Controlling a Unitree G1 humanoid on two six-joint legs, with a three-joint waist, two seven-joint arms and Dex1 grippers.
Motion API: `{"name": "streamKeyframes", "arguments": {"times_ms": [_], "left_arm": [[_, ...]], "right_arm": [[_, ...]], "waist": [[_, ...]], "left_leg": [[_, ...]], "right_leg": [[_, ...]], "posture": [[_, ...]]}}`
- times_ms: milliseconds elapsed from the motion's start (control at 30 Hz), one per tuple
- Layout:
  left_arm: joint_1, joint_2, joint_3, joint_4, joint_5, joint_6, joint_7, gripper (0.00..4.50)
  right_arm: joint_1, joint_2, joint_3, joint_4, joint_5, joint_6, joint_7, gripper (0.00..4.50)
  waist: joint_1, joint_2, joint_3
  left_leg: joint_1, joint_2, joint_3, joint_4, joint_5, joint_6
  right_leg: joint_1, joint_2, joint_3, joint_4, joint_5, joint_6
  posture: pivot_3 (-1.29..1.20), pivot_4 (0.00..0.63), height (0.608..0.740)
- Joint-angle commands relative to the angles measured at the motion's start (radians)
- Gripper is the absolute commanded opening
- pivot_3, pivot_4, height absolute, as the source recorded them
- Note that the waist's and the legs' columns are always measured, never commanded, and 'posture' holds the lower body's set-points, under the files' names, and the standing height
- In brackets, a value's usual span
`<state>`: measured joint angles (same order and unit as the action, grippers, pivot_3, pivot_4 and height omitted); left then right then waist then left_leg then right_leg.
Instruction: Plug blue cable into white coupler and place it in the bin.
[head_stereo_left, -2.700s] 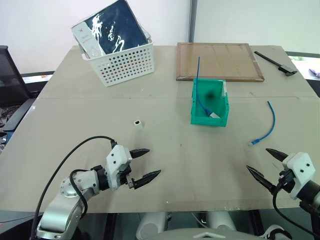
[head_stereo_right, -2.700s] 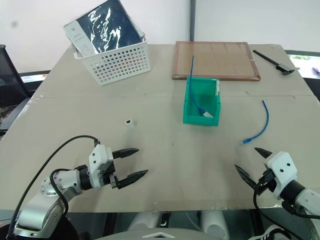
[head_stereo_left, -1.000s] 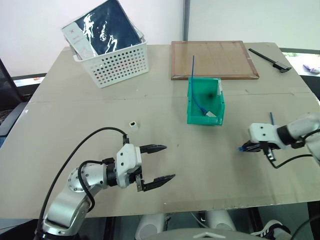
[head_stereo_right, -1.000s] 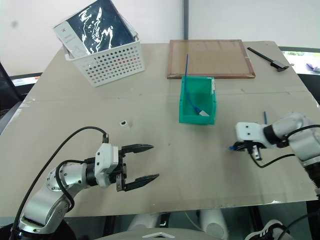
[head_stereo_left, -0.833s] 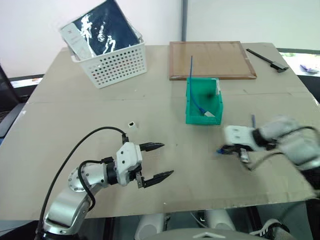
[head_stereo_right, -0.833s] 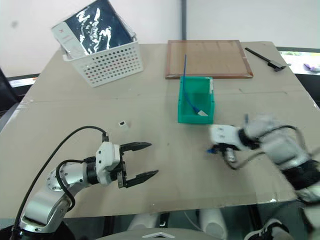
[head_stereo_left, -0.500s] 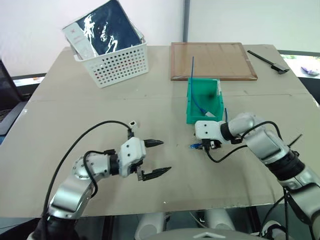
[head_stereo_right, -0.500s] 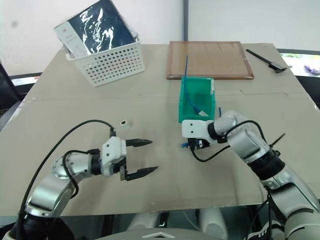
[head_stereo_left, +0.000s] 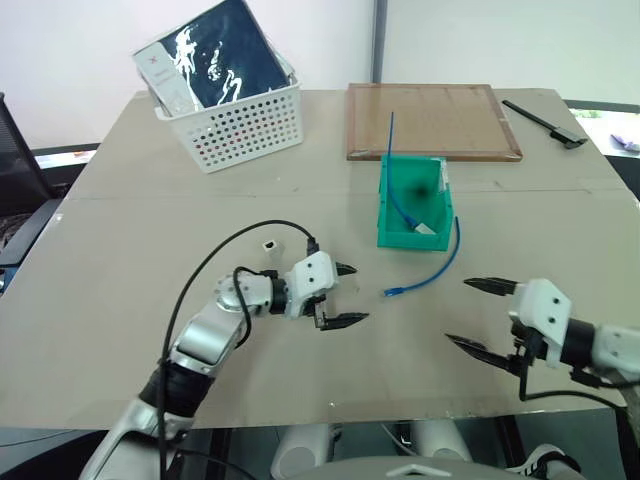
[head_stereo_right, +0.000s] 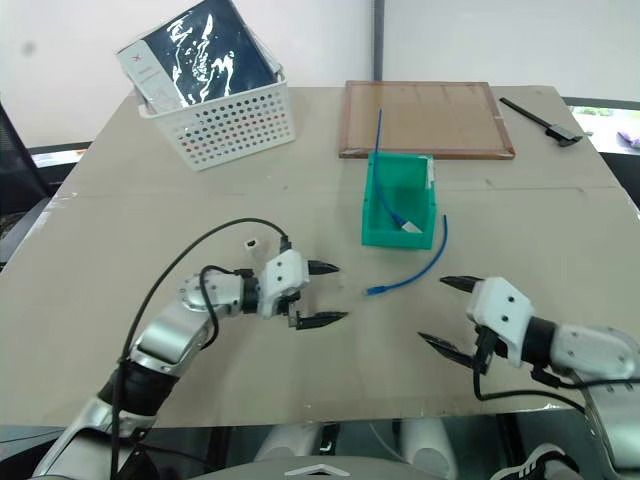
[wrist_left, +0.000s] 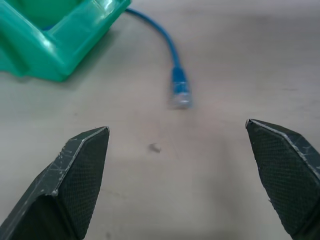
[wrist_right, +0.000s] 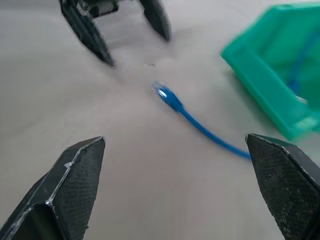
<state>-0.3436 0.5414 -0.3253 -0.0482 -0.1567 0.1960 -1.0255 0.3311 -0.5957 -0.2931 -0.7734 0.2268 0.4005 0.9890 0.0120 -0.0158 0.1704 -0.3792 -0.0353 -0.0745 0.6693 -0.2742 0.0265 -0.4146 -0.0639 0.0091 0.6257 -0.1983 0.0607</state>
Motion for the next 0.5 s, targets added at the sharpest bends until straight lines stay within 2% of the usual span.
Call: {"name": "streamKeyframes", "arguments": {"times_ms": [33,200,300,433,500], "left_arm": [[-0.068,-0.050,-0.038,0.083,0.056,-0.039,0.012,4.50],[-0.108,-0.110,-0.066,0.149,0.093,-0.030,0.030,4.50],[-0.115,-0.126,-0.083,0.161,0.111,-0.034,0.026,3.63],[-0.124,-0.124,-0.086,0.182,0.119,-0.052,0.007,1.69],[-0.120,-0.114,-0.086,0.183,0.114,-0.066,-0.014,0.95]], "right_arm": [[0.126,0.040,-0.070,-0.108,0.013,-0.056,-0.064,4.44],[0.223,0.053,-0.085,-0.139,0.004,-0.096,-0.116,4.44],[0.256,0.054,-0.079,-0.143,-0.006,-0.111,-0.141,4.50],[0.291,0.056,-0.068,-0.153,-0.014,-0.122,-0.167,4.50],[0.305,0.062,-0.058,-0.157,-0.008,-0.111,-0.183,4.50]], "waist": [[-0.001,0.000,0.000],[-0.001,0.000,-0.001],[0.002,0.001,-0.001],[0.003,0.000,-0.001],[0.002,0.000,-0.002]], "left_leg": [[0.001,0.001,0.000,0.000,0.000,0.000],[0.001,0.001,0.001,0.000,0.000,0.000],[0.001,0.001,0.001,0.000,0.000,0.000],[0.000,0.001,0.000,0.000,0.000,0.000],[0.001,0.001,0.000,0.000,0.000,0.000]], "right_leg": [[0.000,0.001,0.000,0.000,0.000,0.000],[0.000,0.001,0.001,0.000,0.000,0.000],[0.000,0.001,0.001,0.000,0.000,0.000],[0.001,0.001,0.001,0.000,0.000,0.000],[0.001,0.001,0.001,0.000,0.000,0.000]], "posture": [[0.00,0.150,0.740],[0.00,0.150,0.740],[0.00,0.150,0.740],[0.00,0.150,0.740],[0.00,0.150,0.740]]}}
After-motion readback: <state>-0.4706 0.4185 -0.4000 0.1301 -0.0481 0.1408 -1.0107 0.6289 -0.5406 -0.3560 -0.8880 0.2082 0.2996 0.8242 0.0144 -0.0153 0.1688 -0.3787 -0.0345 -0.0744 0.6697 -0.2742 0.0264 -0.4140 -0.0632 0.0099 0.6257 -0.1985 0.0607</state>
